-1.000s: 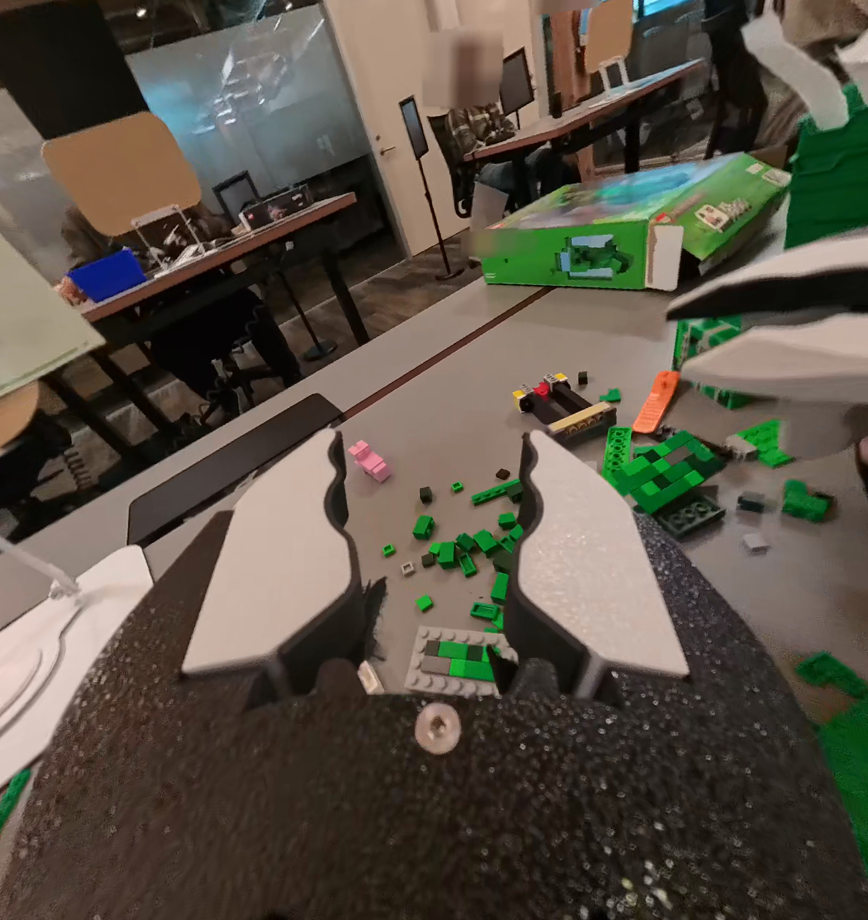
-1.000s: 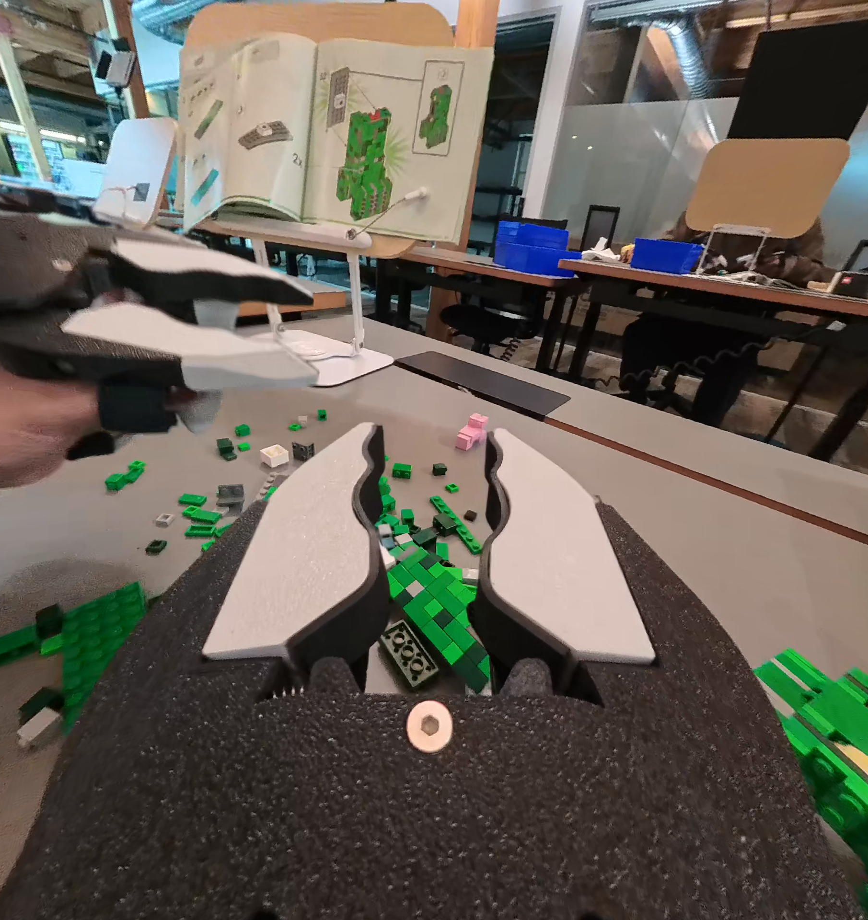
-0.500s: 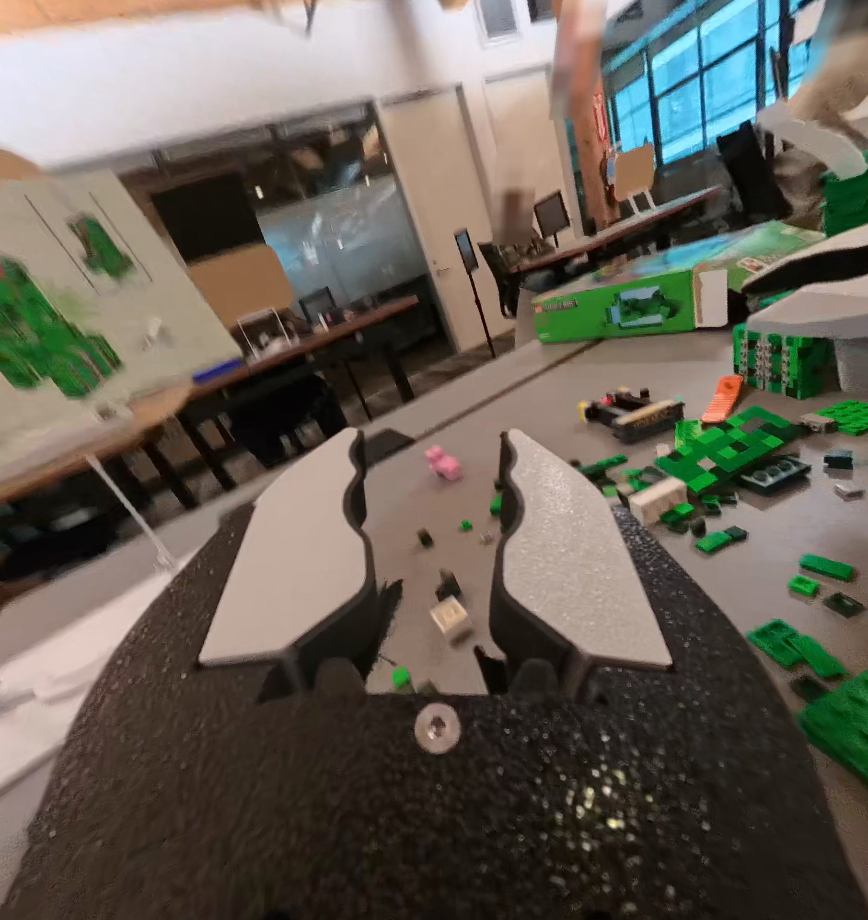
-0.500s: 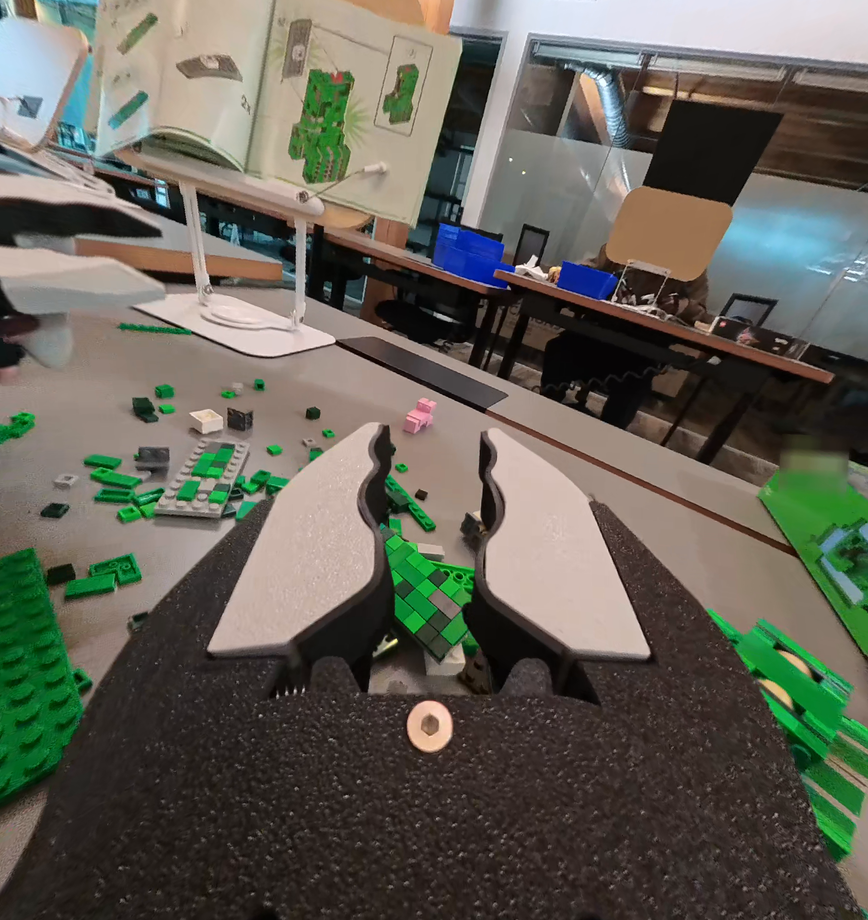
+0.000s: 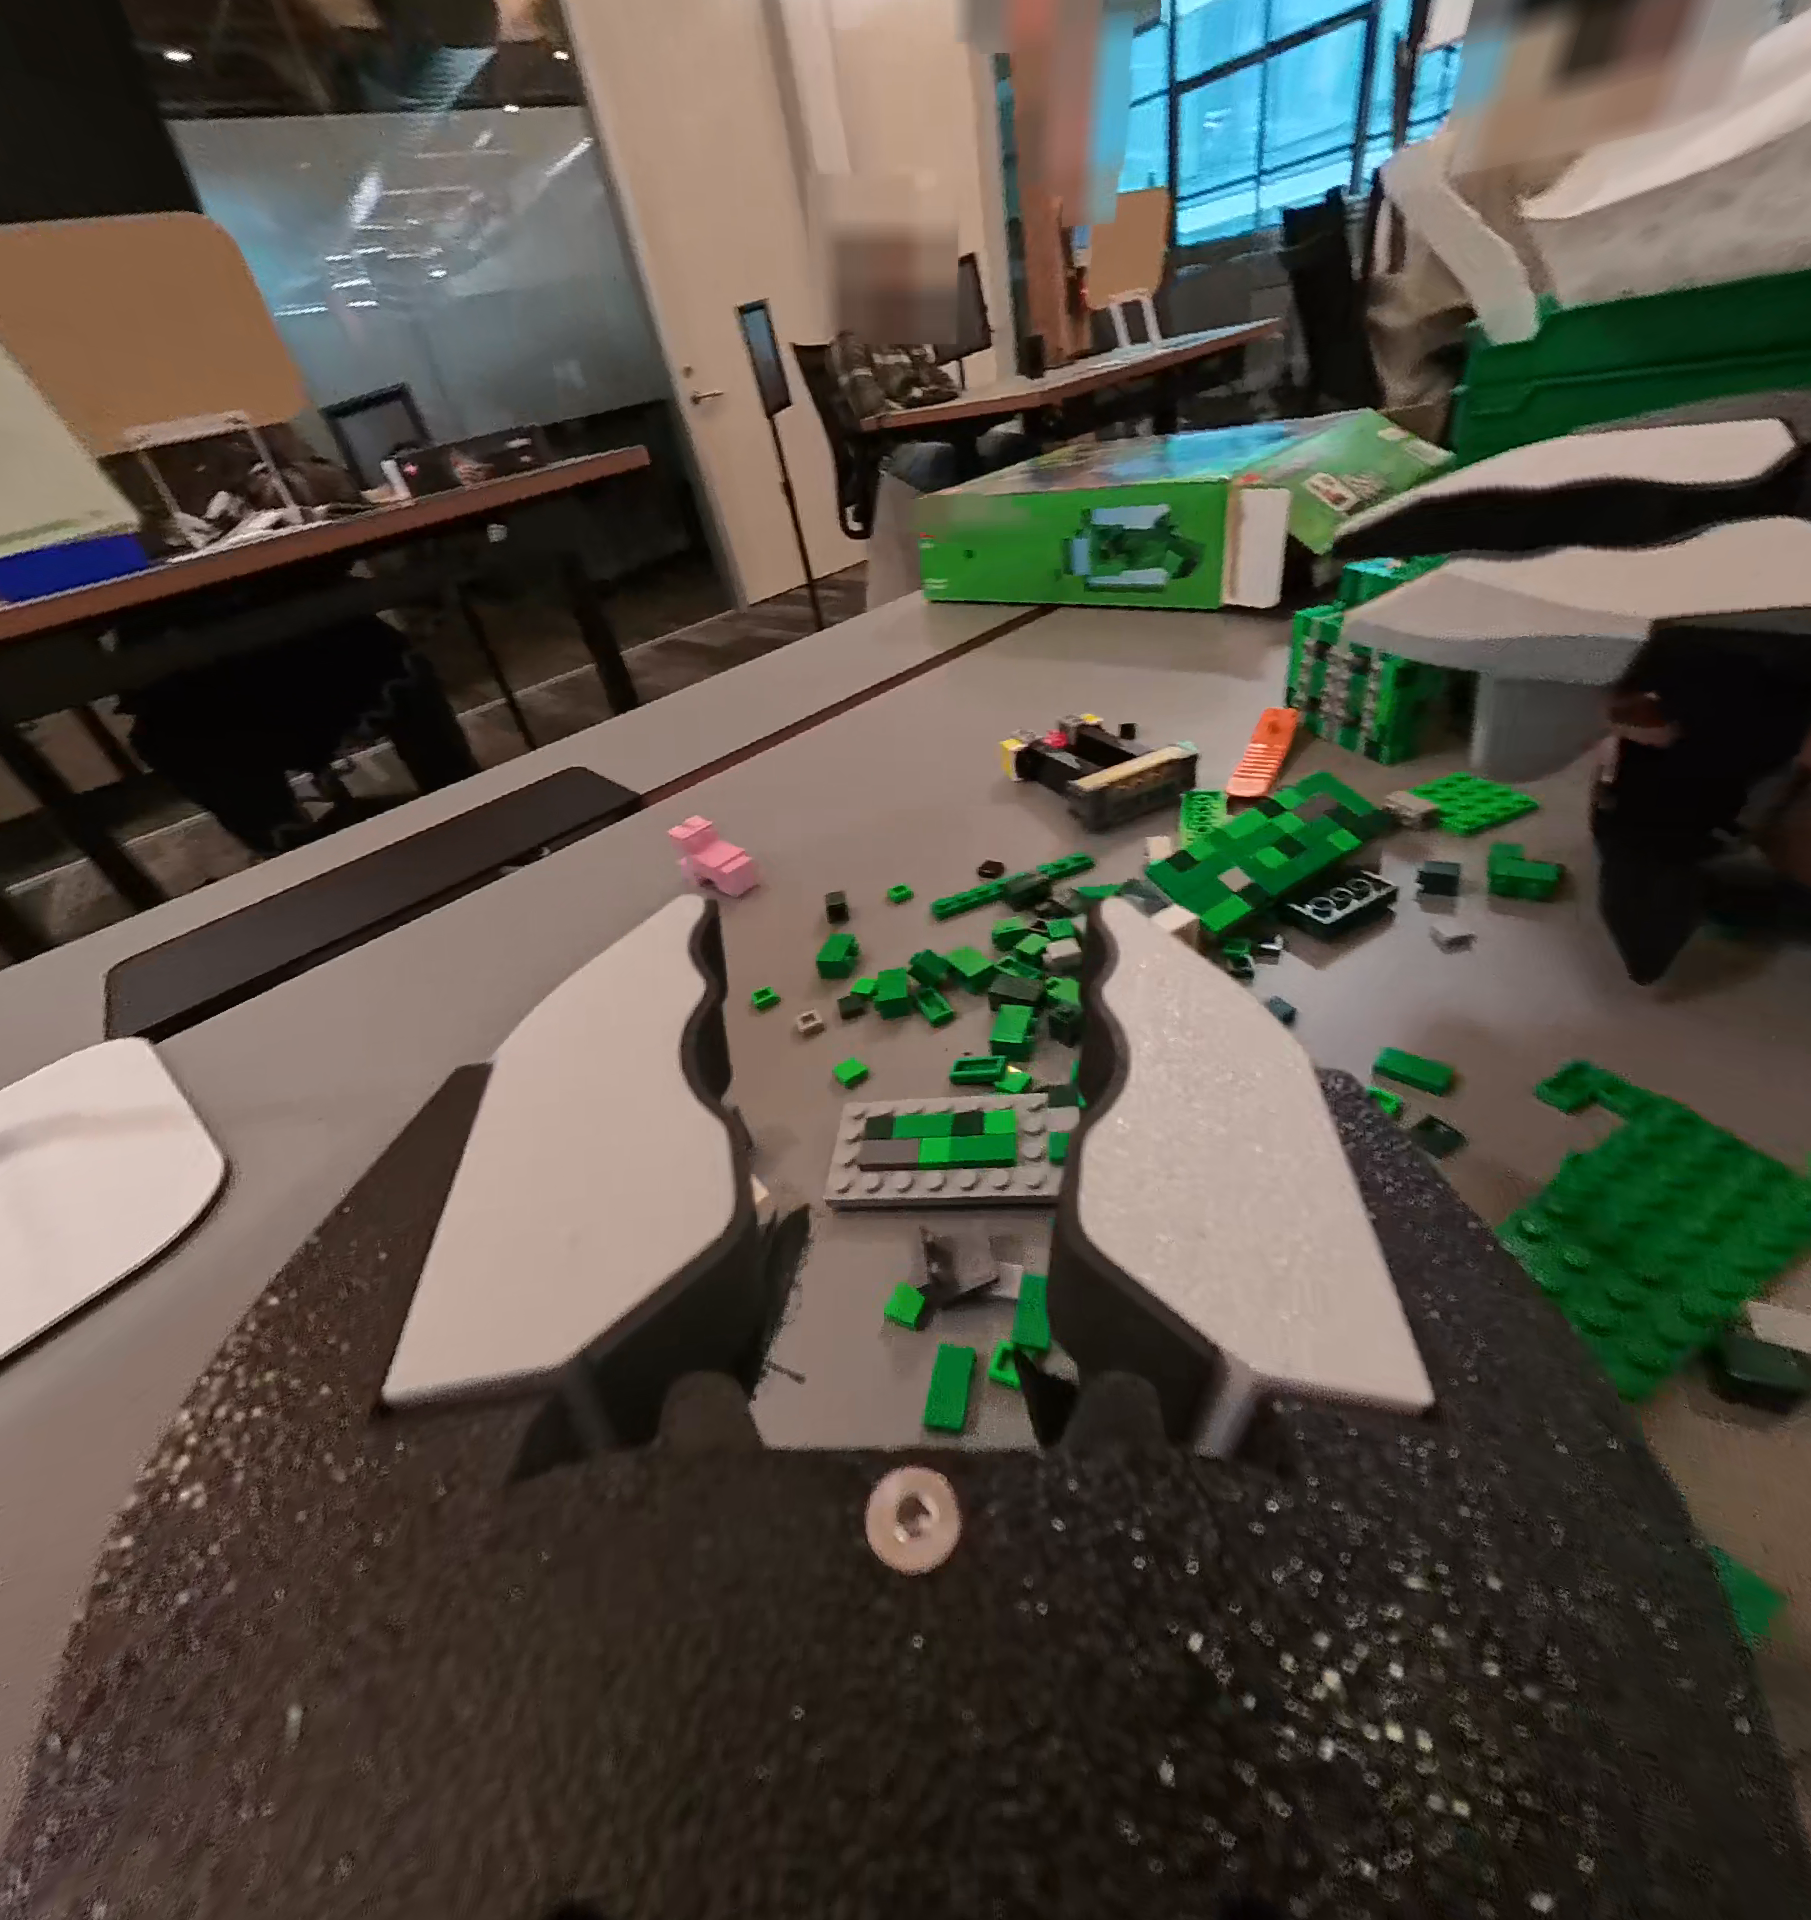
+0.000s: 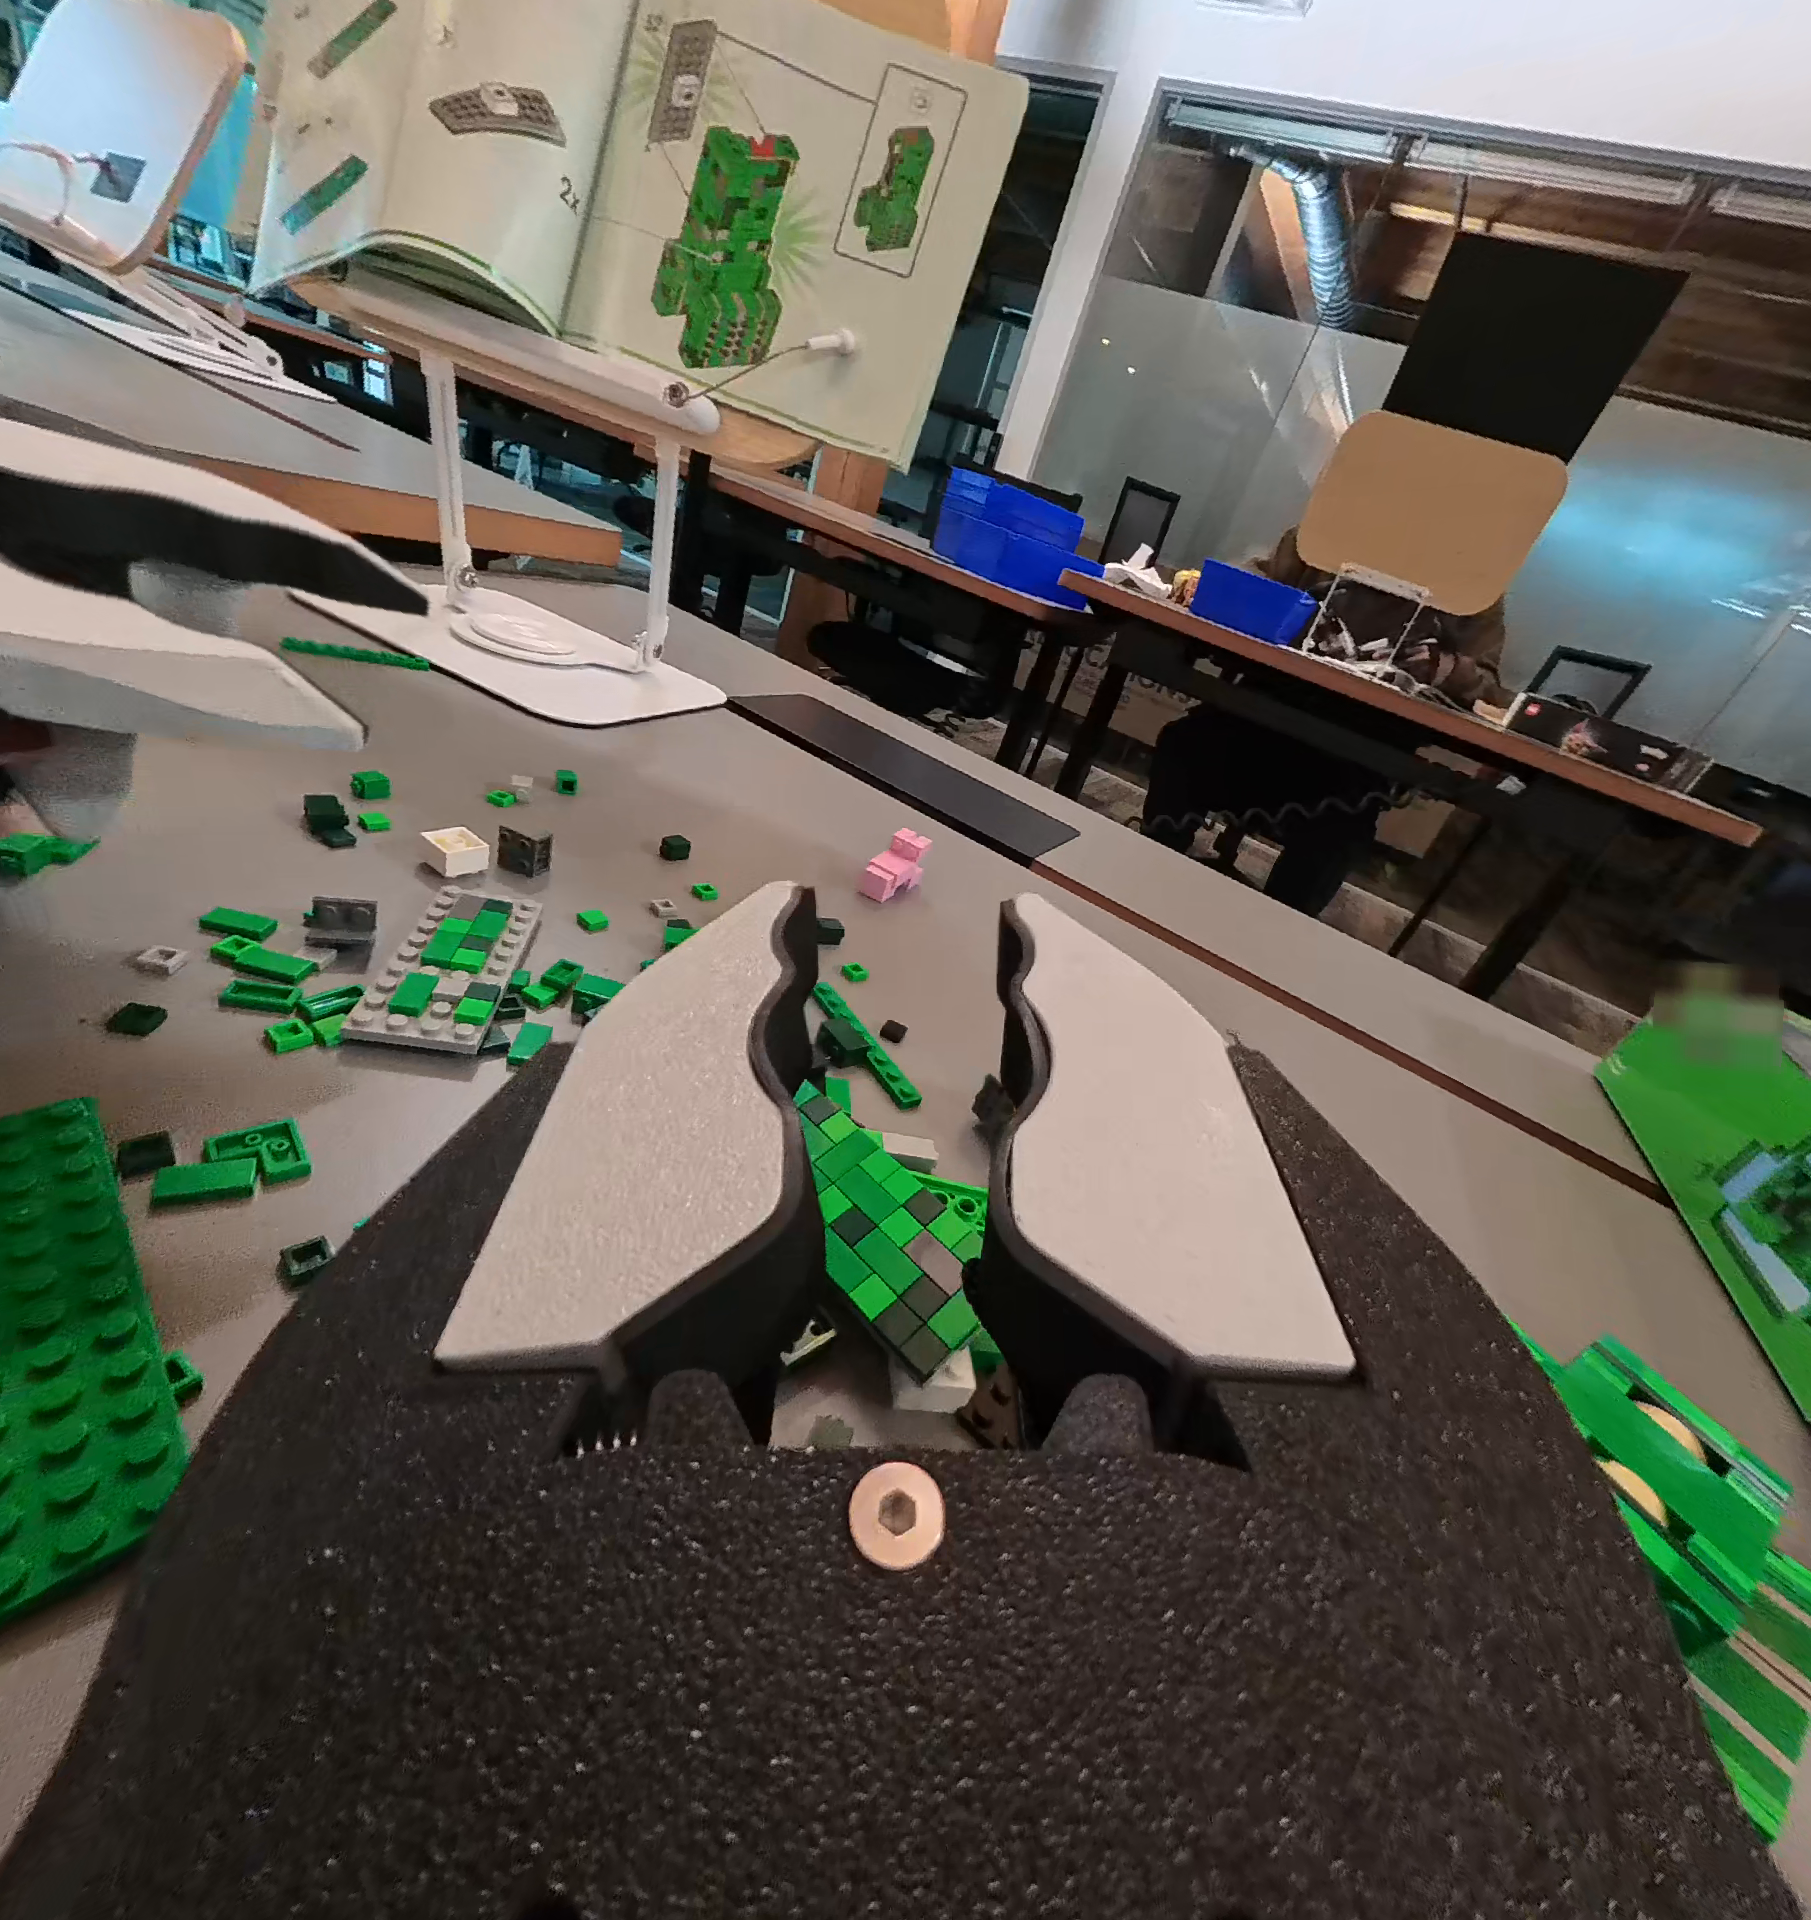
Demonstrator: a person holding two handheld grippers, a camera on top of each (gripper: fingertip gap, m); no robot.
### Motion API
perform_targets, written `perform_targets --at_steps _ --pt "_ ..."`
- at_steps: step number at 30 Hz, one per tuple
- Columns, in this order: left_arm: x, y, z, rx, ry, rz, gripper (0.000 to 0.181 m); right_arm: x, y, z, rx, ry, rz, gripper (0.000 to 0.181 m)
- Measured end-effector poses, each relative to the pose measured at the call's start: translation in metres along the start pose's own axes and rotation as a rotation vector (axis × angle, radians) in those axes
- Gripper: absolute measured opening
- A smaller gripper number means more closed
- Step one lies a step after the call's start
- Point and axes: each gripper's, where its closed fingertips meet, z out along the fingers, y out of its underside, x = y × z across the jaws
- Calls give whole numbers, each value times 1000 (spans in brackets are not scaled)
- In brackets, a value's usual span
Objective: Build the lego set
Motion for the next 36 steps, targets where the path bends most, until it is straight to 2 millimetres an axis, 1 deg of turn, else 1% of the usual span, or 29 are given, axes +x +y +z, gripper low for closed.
perform_targets --at_steps 3,7,11,14,17,22,24,26,27,29,30,32,34,36 --pt "8 0 0 -2 33 15 64 -1 0 0 5 -12 3 32" --pt "8 1 -1 -10 13 35 64 -3 0 -1 8 -41 35 32" --pt "11 5 -2 -38 -7 86 64 -5 -8 -4 59 -51 43 32" --pt "5 4 -2 -31 -22 45 63 -1 -13 -6 100 -42 77 33" --pt "1 1 -4 -13 -36 16 63 1 -9 -3 79 -47 102 39" --pt "3 1 -6 -9 -29 23 63 1 -7 -1 62 -39 68 39" --pt "4 1 -7 -9 -31 24 63 8 -8 -3 66 -3 36 39" --pt "1 0 -7 -6 -44 16 64 21 -12 -9 85 52 -5 36" --pt "-4 1 -8 -11 -72 12 64 30 -15 -12 91 97 -23 35" --pt "-23 7 -8 -49 -183 7 64 47 -21 -18 103 158 -32 35" --pt "-27 8 -8 -58 -199 -4 65 54 -25 -20 108 167 -20 35" --pt "-30 7 -10 -47 -204 -23 65 65 -34 -23 114 170 2 35" --pt "-32 7 -13 -45 -204 -22 64 75 -43 -26 104 169 -12 36" --pt "-33 4 -15 -33 -197 -30 64 77 -50 -27 73 123 -63 36"
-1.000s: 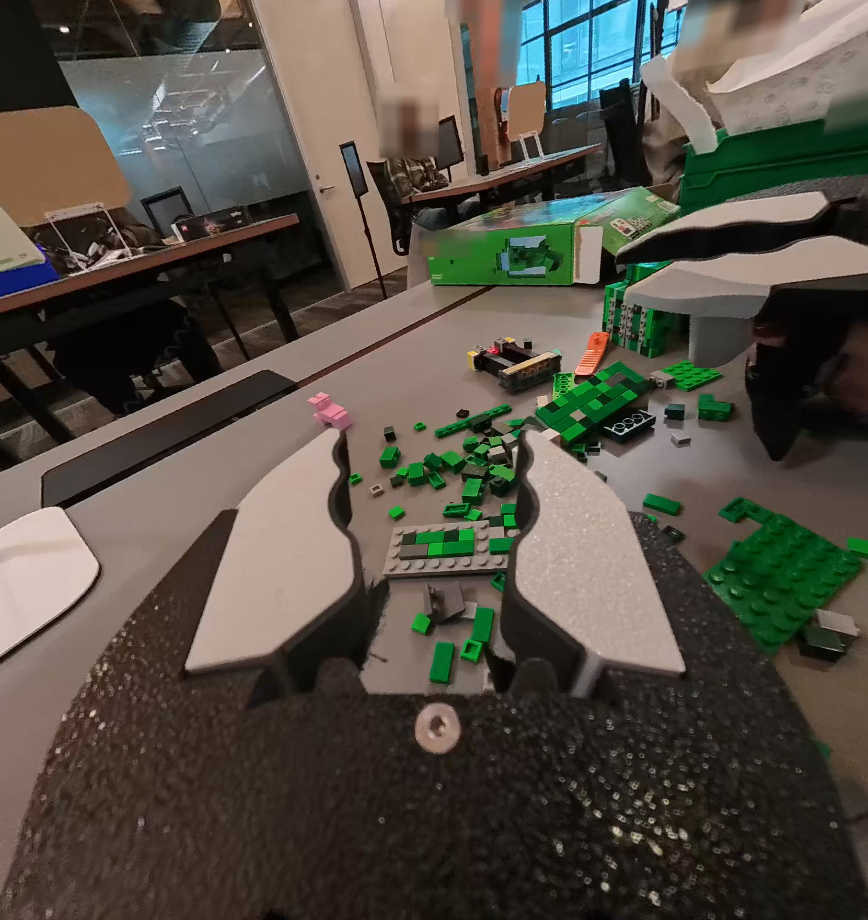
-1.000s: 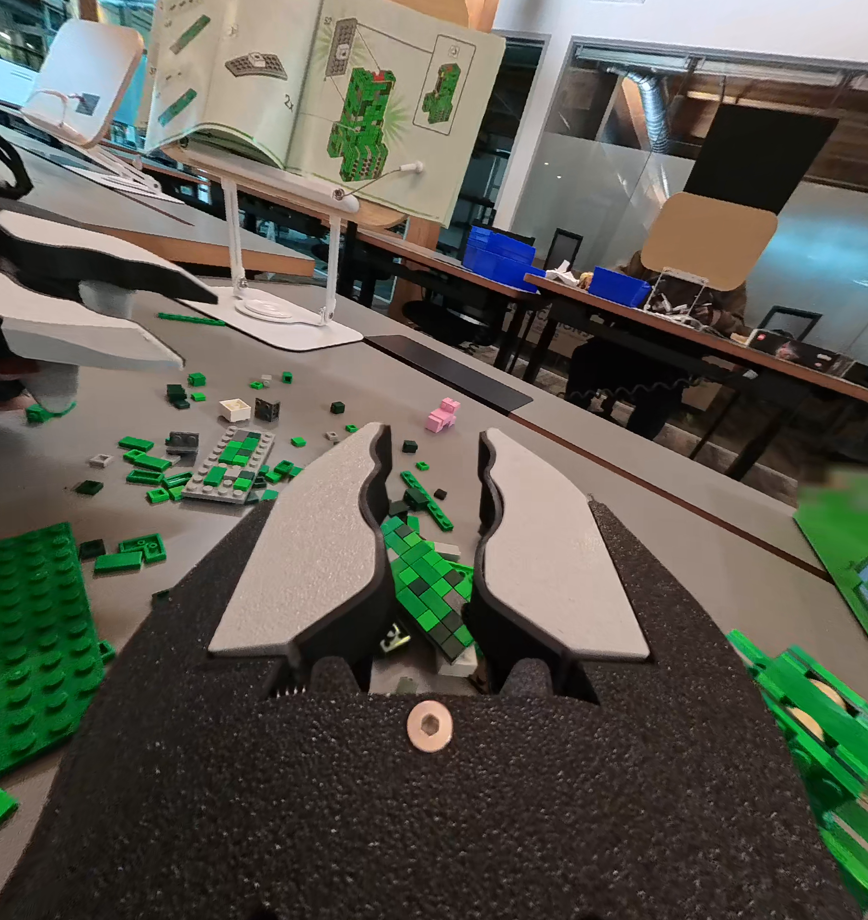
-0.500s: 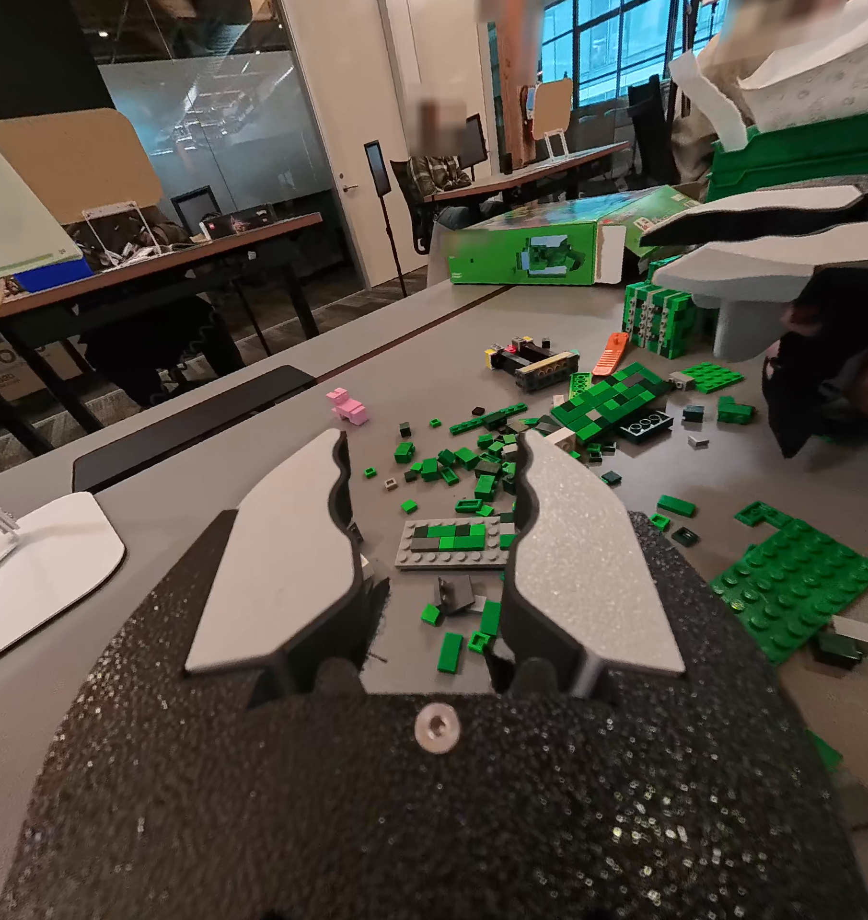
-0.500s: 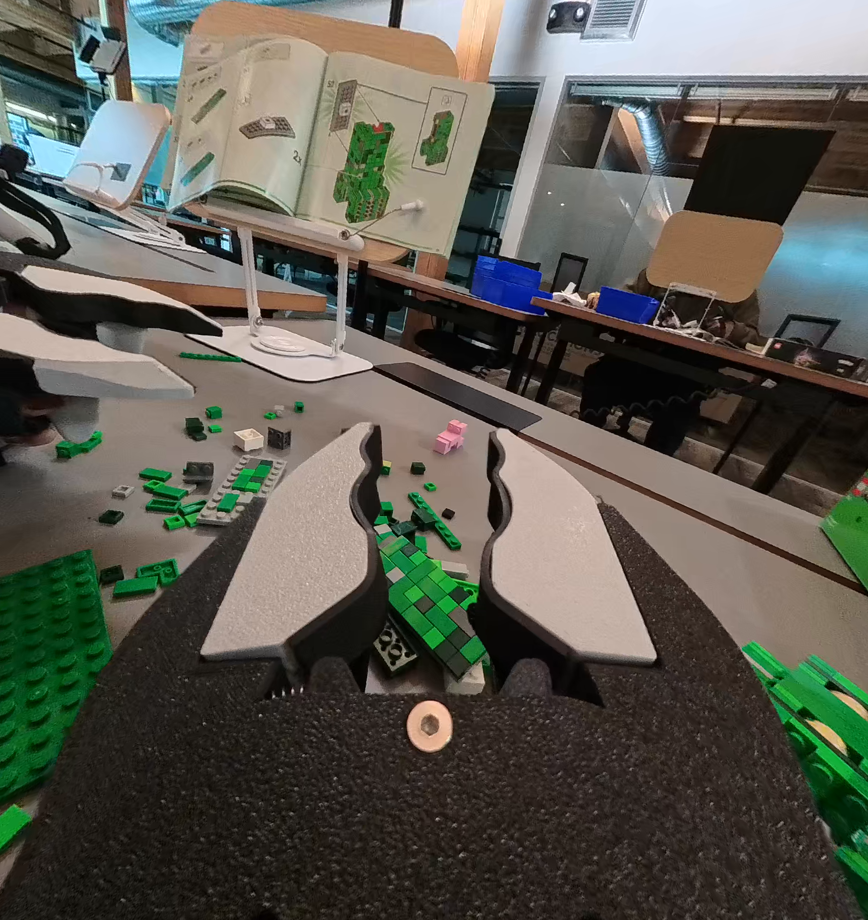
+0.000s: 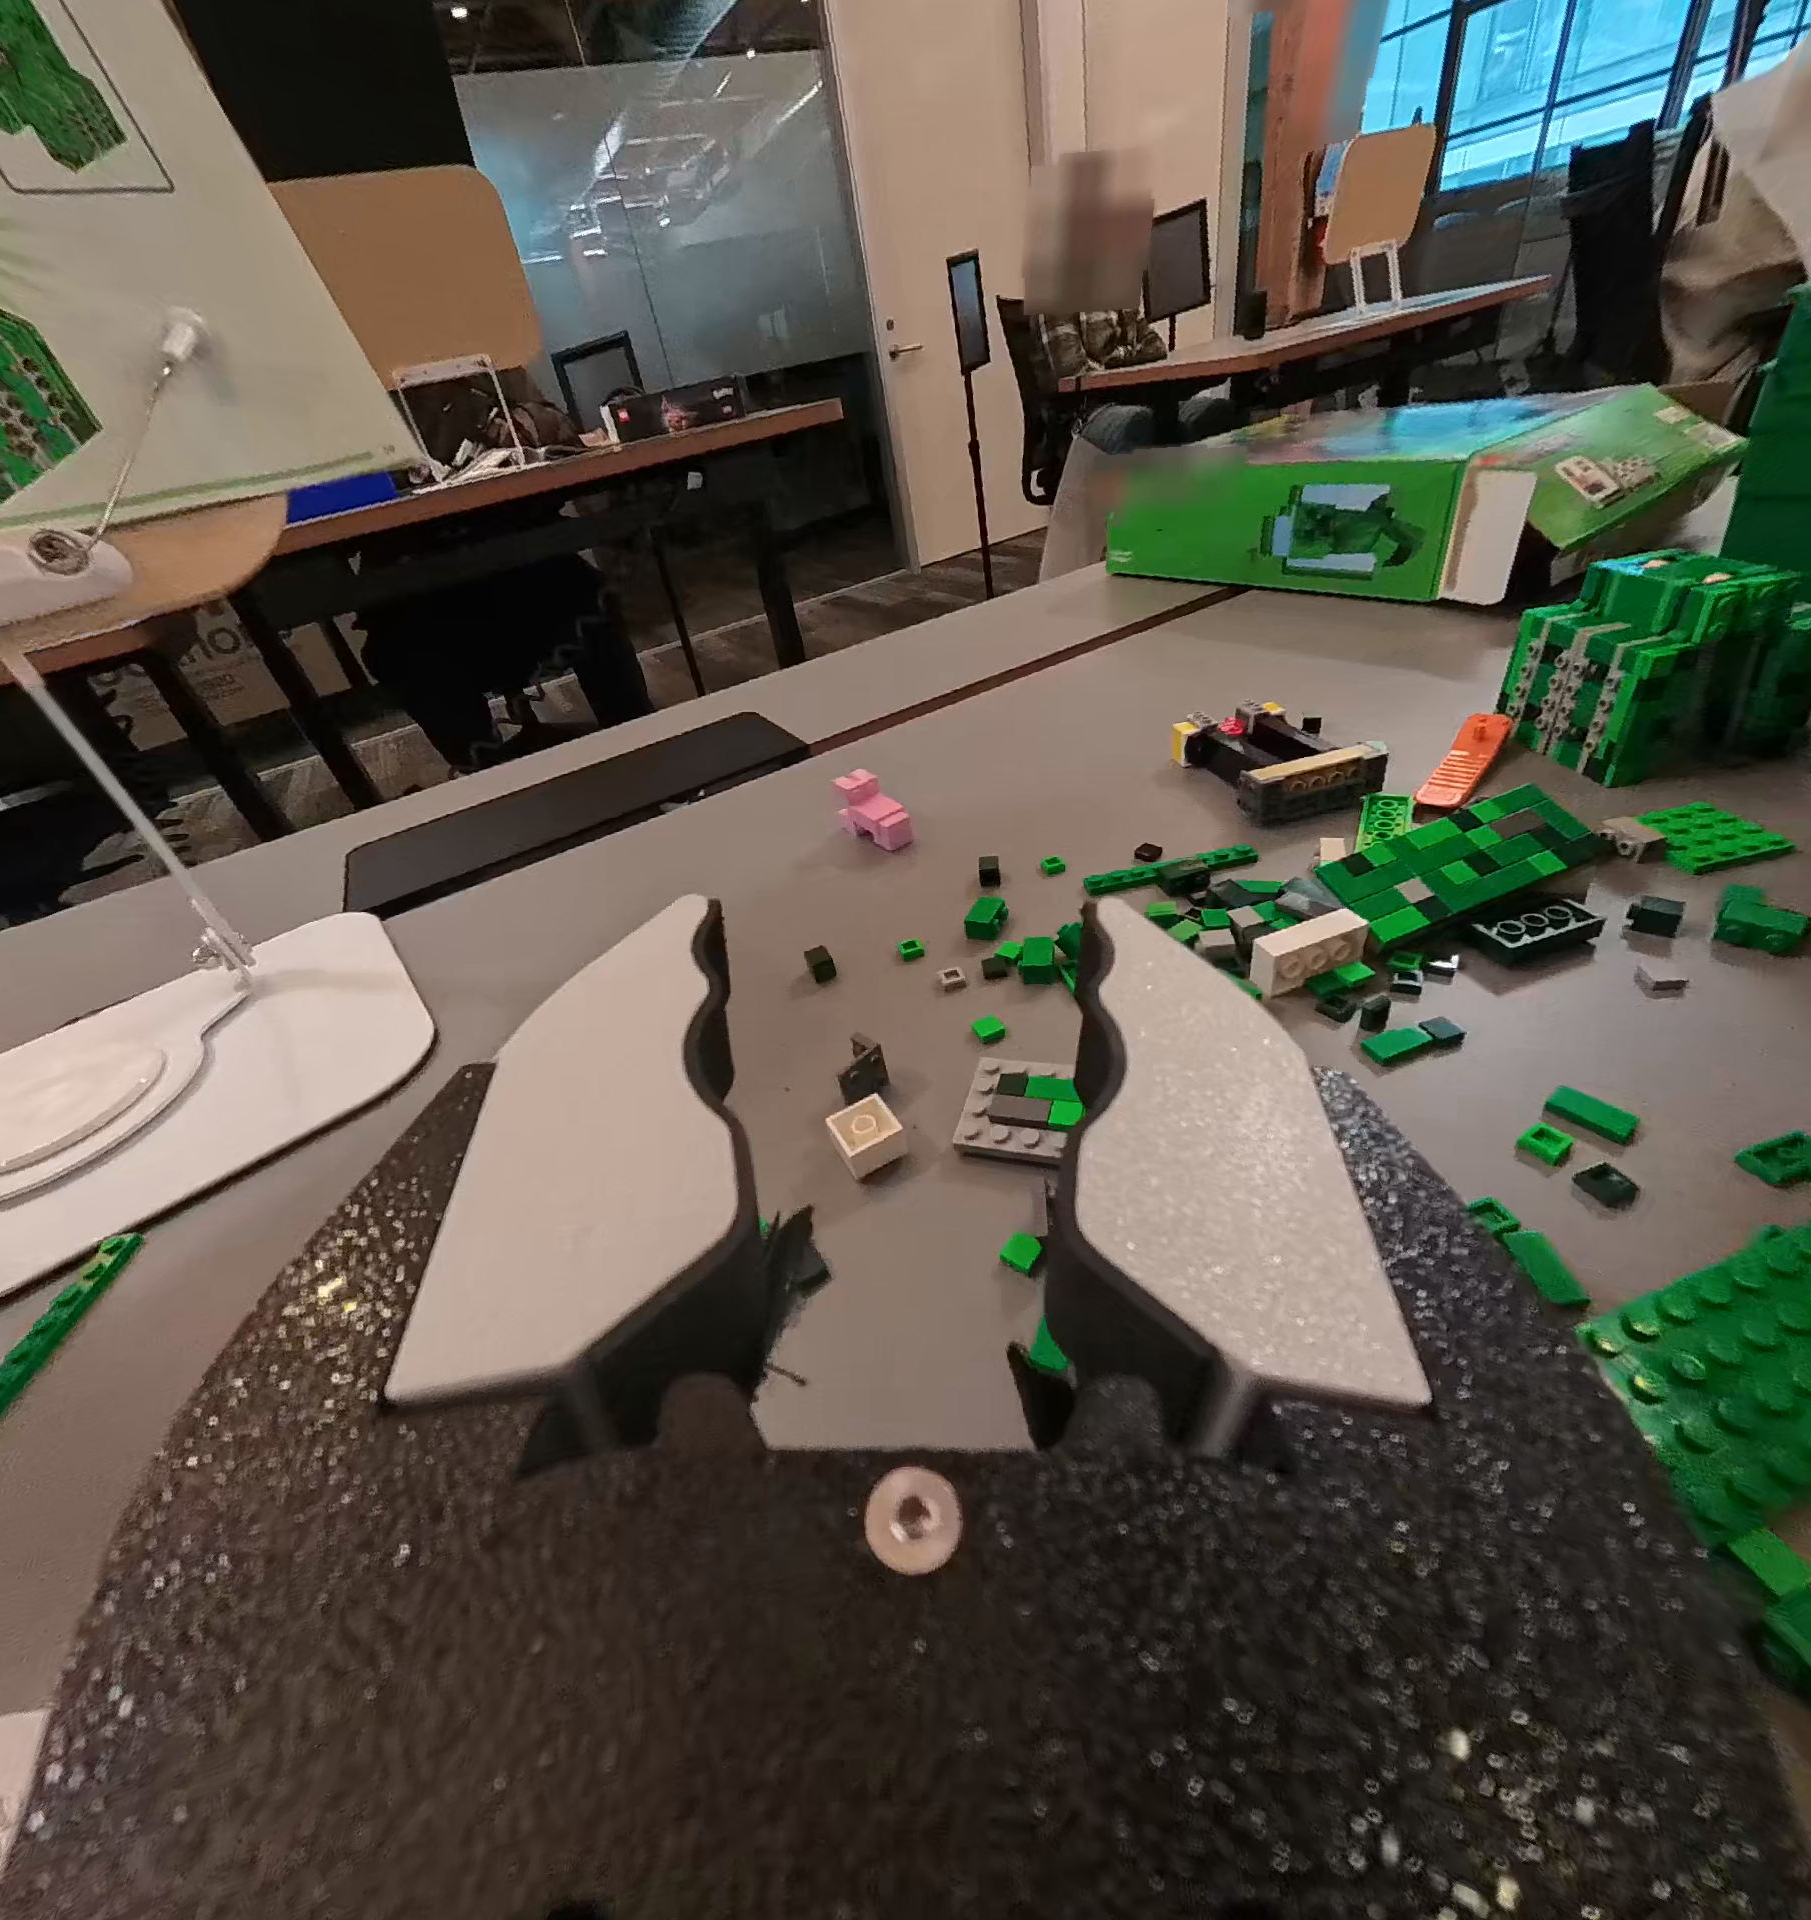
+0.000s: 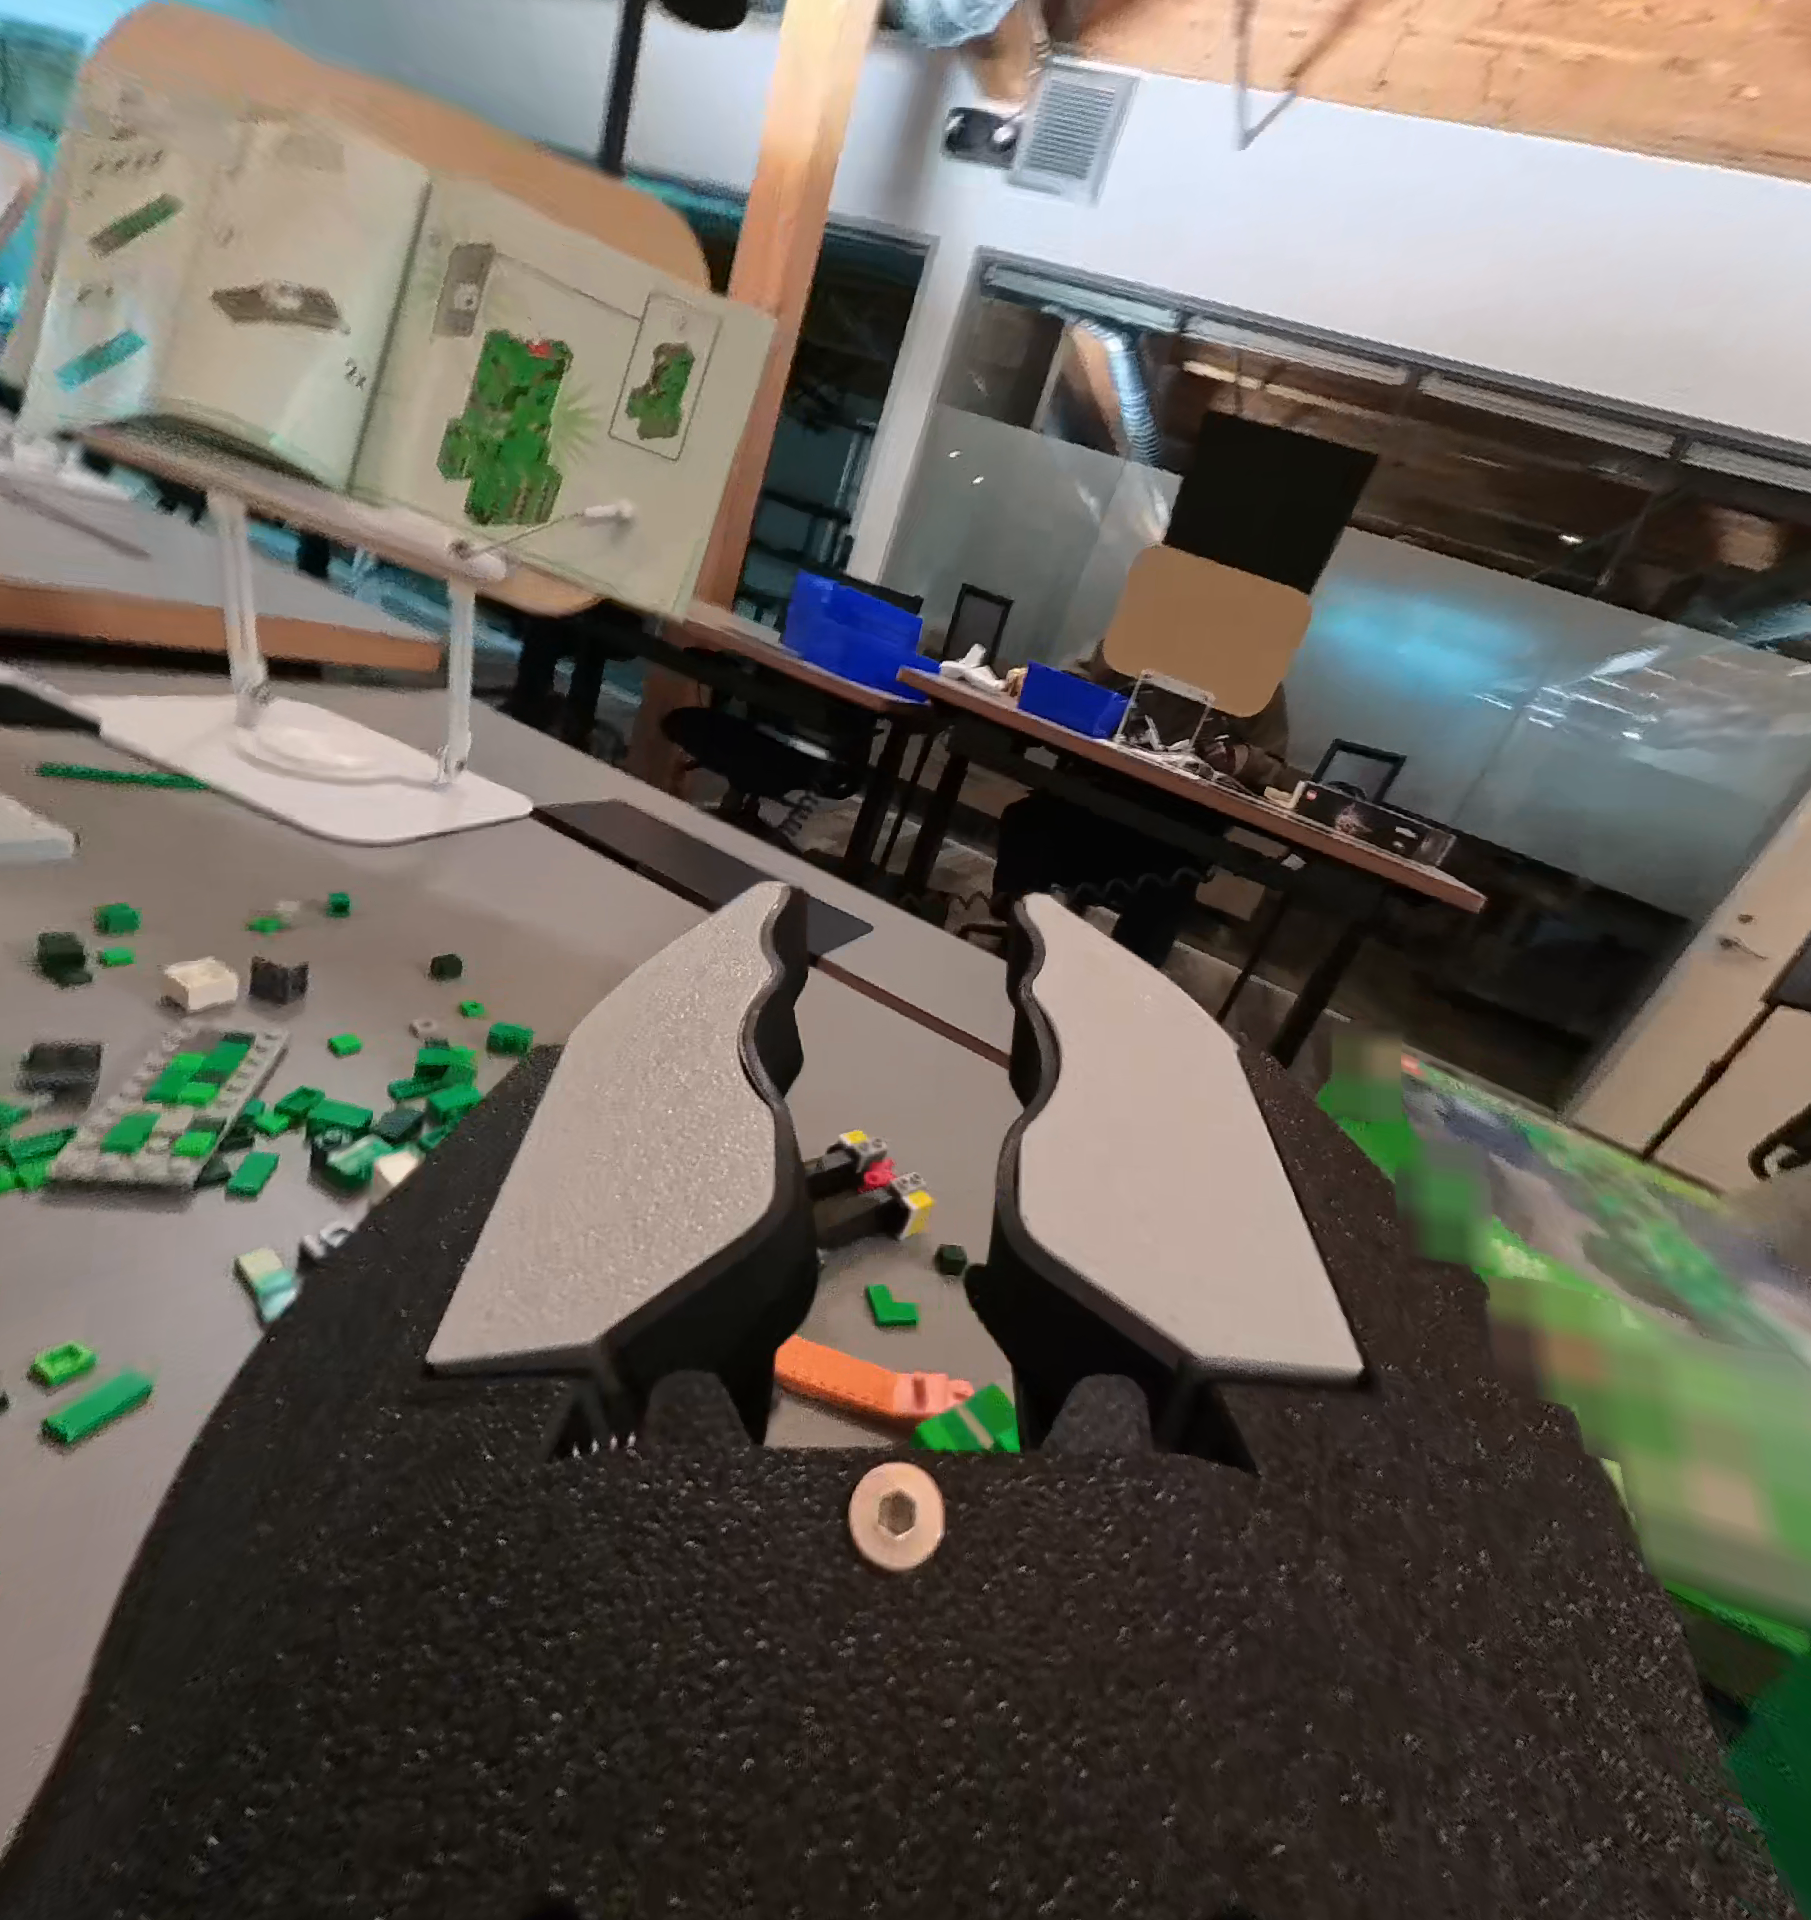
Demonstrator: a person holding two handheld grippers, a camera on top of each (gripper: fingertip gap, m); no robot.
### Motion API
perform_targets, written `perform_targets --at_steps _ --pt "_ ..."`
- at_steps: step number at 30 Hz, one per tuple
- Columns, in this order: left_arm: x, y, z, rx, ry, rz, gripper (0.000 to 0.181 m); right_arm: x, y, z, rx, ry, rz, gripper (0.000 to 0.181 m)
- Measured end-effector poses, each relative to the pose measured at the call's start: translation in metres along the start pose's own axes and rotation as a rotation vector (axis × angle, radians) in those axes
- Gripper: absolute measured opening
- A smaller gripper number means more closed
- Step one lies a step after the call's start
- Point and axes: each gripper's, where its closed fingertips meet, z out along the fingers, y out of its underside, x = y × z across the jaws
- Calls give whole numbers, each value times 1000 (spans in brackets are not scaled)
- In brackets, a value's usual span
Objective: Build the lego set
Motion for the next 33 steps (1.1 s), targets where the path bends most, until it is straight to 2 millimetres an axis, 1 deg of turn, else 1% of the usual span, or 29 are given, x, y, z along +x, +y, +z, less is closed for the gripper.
perform_targets --at_steps 1,2,5,6,9,12,14,15,18,20,22,23,24,26,29,31,33 --pt "-1 -2 0 10 5 -6 64 -4 0 1 -26 -63 -31 36" --pt "-2 -4 1 19 11 -17 63 -13 3 1 -63 -151 -53 35" --pt "-6 -8 14 26 38 -13 62 -53 22 -1 -206 -472 -79 36" --pt "-9 -9 20 33 39 7 62 -64 31 -1 -252 -547 -97 38" --pt "-18 -16 38 76 38 38 55 -88 48 5 -326 -678 -190 30" --pt "-28 -16 50 106 46 -25 54 -112 56 11 -396 -803 -127 33" --pt "-33 -12 50 105 52 -50 55 -135 57 8 -434 -920 -56 39" --pt "-35 -13 48 109 57 -58 55 -149 57 3 -452 -994 -31 39" --pt "-36 -18 37 145 61 -68 54 -183 58 -11 -488 -1143 -20 40" --pt "-35 -20 34 152 76 -89 54 -197 60 -8 -495 -1148 -26 40" --pt "-36 -20 34 152 85 -111 54 -205 63 6 -513 -1093 -3 38" --pt "-37 -18 35 145 84 -122 54 -207 68 13 -550 -1063 16 37" --pt "-38 -16 36 137 85 -138 54 -208 74 18 -598 -1042 23 38" --pt "-40 -13 37 127 90 -174 55 -211 82 19 -662 -1053 37 41" --pt "-44 -12 37 125 94 -223 55 -212 85 20 -676 -1049 59 41" --pt "-43 -11 38 123 101 -246 55 -210 93 26 -698 -999 60 40" --pt "-42 -10 39 119 103 -240 55 -212 95 34 -714 -955 111 39"
